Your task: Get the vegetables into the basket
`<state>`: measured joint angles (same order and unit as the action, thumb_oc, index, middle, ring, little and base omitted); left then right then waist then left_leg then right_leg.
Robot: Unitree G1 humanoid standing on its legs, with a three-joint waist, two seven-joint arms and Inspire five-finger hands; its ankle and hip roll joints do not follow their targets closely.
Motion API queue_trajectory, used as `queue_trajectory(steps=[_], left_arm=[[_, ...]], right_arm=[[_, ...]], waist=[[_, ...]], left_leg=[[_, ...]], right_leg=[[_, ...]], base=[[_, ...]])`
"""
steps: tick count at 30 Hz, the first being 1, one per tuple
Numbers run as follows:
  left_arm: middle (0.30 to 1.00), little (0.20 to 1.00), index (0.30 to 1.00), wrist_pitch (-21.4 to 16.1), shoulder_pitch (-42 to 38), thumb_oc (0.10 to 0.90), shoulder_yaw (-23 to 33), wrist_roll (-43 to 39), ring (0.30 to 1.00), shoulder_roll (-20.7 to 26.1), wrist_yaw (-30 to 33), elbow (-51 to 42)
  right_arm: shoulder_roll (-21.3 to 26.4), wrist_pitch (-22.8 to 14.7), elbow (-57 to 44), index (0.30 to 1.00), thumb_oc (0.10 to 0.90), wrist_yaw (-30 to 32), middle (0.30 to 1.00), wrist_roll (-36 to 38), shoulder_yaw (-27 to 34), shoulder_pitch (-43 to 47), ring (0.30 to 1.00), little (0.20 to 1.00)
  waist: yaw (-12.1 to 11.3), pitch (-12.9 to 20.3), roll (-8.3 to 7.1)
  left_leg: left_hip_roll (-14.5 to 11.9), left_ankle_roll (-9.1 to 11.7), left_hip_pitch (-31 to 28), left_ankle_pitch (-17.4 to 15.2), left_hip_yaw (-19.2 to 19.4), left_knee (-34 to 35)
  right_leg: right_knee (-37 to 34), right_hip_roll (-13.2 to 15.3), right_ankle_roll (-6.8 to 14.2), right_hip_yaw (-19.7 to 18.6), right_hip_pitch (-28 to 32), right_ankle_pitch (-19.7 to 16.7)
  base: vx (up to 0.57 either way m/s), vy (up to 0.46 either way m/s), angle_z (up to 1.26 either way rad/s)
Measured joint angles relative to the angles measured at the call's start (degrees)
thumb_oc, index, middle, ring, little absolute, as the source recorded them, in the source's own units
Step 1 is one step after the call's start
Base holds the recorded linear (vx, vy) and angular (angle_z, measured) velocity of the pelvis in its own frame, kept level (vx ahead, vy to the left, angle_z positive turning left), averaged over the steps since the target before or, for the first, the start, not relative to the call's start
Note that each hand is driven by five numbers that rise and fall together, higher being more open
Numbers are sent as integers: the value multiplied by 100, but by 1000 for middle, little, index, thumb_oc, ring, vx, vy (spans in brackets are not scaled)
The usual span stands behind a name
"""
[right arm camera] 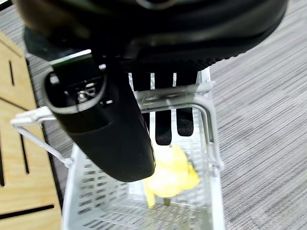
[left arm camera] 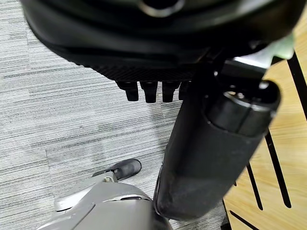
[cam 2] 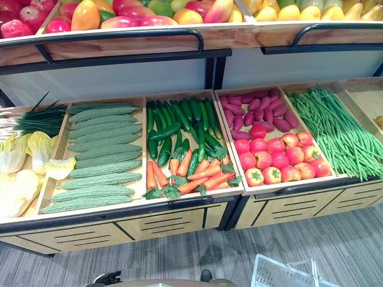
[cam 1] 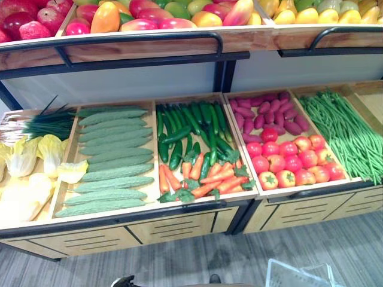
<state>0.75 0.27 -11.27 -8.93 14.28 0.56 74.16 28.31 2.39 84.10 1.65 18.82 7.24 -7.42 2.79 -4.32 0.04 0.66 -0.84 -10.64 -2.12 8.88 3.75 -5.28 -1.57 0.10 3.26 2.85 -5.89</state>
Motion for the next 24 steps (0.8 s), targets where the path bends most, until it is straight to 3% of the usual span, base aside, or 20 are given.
queue_trajectory(steps=[3,4,5,6,7,8,9,10,11,17,24], left_arm=[[1000,1000,1000,13,-10,900,-5,-38,1000,12,-16,-95],[1000,1000,1000,128,50,900,-52,-127,1000,87,-28,-562],[1000,1000,1000,58,129,900,-105,-181,1000,202,-39,-1216],[1000,1000,1000,-123,77,900,-96,-231,1000,214,-36,-1231],[1000,1000,1000,418,733,900,85,-411,1000,613,59,-3536],[1000,1000,1000,168,1110,900,129,-581,1000,939,50,-4622],[1000,1000,1000,-15,1166,900,296,-660,1000,1063,29,-5314],[1000,1000,1000,105,1188,900,311,-770,1000,1134,13,-5481],[1000,1000,1000,328,1842,900,906,-807,1000,1137,46,-6525],[1000,1000,1000,295,2189,900,1622,-1189,1000,613,413,-7281],[1000,1000,1000,-74,1948,900,1874,-1389,1000,629,438,-8313]], right_arm=[[-111,3,-7,300,400,-29,300,3,15,22,300,300],[-160,3,-25,300,400,-44,300,5,27,31,300,300],[-203,3,-22,300,400,-49,300,5,26,33,300,300],[-207,3,-20,300,400,-48,300,5,26,51,300,300],[-324,60,-282,300,400,-47,300,18,159,52,300,300],[-453,-56,-427,300,400,-60,300,29,291,-31,300,300],[-516,-117,-497,300,400,-54,300,32,385,-109,300,300],[-513,-97,-505,300,400,-51,300,31,400,-117,300,300],[-612,-35,-541,300,400,-36,300,38,588,-145,300,300],[-801,174,-539,300,400,-48,300,148,444,-226,300,300],[-860,148,-817,300,400,-59,300,189,229,-206,300,300]], waist=[[-2,-4,1],[-10,-35,3],[-44,-93,-3],[-49,-97,4],[43,-264,-103],[-1,-310,-89],[-68,-337,-112],[-79,-340,-105],[-50,-365,-117],[-333,-383,-45],[-358,-291,12]], left_leg=[[0,0,2,0,-1,-2],[4,-1,-8,0,-5,-4],[9,-1,22,22,-40,6],[11,-1,16,36,-48,26],[20,47,-23,7,-67,-26],[0,29,13,48,-101,1],[0,38,8,92,-147,68],[2,29,-7,121,-163,104],[0,29,-43,136,-157,123],[14,15,-132,123,-206,125],[25,44,-162,83,-248,152]], right_leg=[[0,1,-28,1,-1,19],[0,4,-28,4,-1,19],[1,17,-25,35,-5,16],[1,20,-25,44,3,17],[1,35,-37,79,33,9],[22,19,6,122,54,-33],[28,20,6,168,43,-31],[28,22,6,179,36,-30],[28,18,-12,178,45,-18],[-1,38,5,201,152,7],[-1,52,15,223,210,0]], base=[[0,0,0],[-31,3,8],[-30,0,10],[-41,-2,7],[-15,-7,8],[-9,-6,15],[7,0,21],[15,18,10],[9,18,3],[3,9,4],[-2,3,1]])
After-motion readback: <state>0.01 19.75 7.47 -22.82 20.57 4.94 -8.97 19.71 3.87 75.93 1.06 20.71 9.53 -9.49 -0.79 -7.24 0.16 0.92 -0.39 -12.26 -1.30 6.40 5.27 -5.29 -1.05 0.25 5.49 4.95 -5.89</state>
